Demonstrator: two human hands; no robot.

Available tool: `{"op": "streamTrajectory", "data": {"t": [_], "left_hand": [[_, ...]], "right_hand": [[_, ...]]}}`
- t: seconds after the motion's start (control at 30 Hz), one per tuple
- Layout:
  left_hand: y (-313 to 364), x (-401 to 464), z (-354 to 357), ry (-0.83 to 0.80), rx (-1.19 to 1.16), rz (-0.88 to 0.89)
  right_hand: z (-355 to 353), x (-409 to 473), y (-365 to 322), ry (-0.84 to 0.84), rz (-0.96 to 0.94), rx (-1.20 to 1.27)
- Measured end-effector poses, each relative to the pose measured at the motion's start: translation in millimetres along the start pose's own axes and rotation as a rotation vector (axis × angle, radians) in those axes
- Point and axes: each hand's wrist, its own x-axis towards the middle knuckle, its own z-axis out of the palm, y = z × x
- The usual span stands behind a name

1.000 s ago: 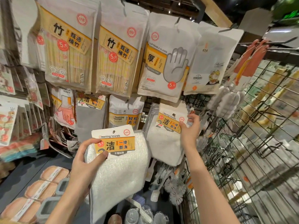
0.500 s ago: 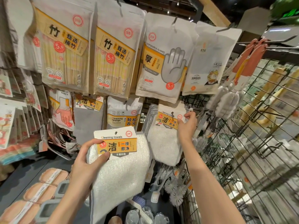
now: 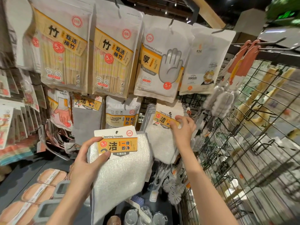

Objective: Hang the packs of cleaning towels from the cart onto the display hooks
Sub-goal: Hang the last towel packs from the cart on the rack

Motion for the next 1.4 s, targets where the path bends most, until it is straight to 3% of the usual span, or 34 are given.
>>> {"op": "streamTrajectory", "data": {"t": [0.13, 0.33, 0.47, 1.17, 1.4], "left_hand": [[5.5, -4.9, 3.3, -0.016, -0.005, 0.031], [9.7, -10.5, 10.4, -0.064, -0.025, 0.048], [12.3, -14.2, 13.7, -0.065, -0.035, 0.051], [17.4, -26.8, 18.4, -0.062, -0.059, 0.056], [20.2, -24.9, 19.3, -0.056, -0.045, 0.078]], "right_hand": [[-5.7, -24.7, -17.9, -0.073, -0.053, 0.009], [-6.6, -65.9, -59.1, -0.465, -0.072, 0.245], [-5.1, -83.7, -68.3, -0.594, -0.093, 0.259], [-10.6, -105.0, -62.3, -0.516, -0.164, 0.242], [-14.3, -105.9, -65.8, -0.567, -0.078, 0.366]]}}
